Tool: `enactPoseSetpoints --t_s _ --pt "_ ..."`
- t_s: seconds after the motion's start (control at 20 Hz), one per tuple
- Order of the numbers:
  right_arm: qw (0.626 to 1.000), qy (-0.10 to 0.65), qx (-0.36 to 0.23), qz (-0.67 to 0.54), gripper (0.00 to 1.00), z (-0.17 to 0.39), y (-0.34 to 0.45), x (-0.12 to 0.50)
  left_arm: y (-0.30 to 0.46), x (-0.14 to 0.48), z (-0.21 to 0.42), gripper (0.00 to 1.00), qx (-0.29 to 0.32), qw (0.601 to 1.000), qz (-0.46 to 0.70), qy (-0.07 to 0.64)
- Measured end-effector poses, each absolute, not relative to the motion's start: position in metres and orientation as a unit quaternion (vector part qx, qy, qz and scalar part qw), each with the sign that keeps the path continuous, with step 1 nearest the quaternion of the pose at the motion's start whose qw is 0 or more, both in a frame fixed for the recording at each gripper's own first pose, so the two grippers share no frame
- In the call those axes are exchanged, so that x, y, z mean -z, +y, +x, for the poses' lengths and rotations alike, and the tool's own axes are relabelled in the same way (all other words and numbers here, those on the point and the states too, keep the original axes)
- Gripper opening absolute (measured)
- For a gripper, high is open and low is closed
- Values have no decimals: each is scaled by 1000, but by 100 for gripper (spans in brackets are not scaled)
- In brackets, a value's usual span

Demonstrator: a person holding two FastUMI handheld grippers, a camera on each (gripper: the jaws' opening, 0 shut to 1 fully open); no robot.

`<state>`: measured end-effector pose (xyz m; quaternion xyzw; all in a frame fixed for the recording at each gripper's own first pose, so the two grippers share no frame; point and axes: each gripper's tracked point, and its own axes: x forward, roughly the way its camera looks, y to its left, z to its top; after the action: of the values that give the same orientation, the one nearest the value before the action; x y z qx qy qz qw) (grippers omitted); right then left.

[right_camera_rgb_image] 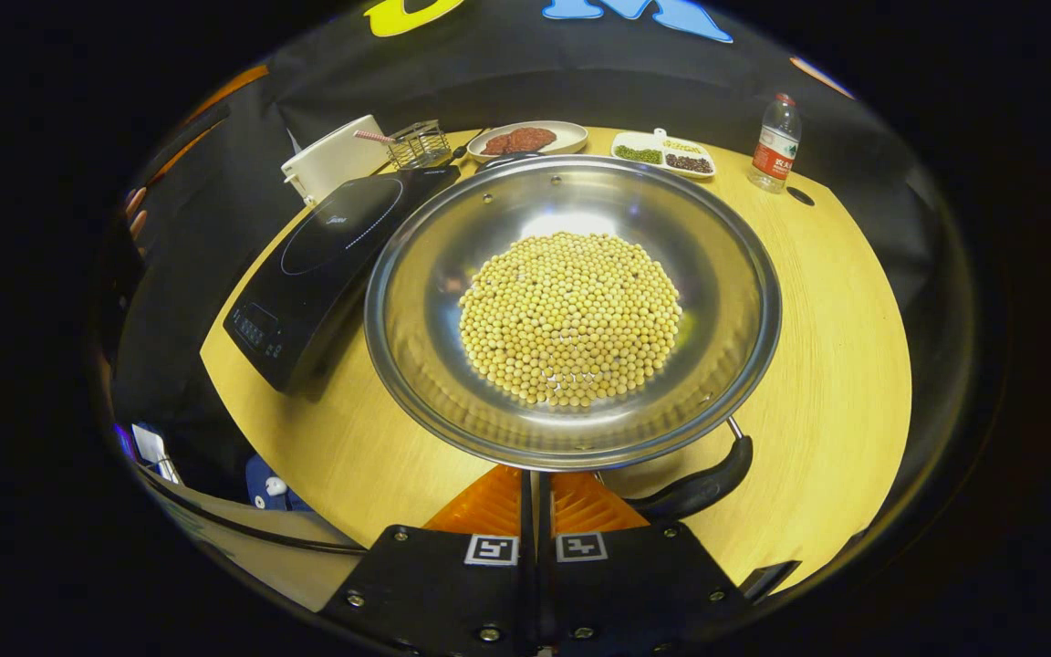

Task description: First push the handle of the pot to place it horizontally, then grasp the pot with both hands and set it on the induction cooktop.

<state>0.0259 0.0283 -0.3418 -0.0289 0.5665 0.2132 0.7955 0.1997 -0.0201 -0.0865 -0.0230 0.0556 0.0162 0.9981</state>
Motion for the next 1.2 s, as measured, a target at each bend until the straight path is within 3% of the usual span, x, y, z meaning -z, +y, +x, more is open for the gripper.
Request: enactPoseSetpoints --t_s 0.15,0.65,1.2 --pt "791 572 -213 -38 1 32 8 345 -36 82 192 94 -28 998 -18 55" --pt "796 567 -187 -101 1 64 -51 357 -56 76 175 99 -56 997 -5 56" --pt "824 502 -144 -221 1 116 -80 366 -45 81 170 94 -91 994 0 62"
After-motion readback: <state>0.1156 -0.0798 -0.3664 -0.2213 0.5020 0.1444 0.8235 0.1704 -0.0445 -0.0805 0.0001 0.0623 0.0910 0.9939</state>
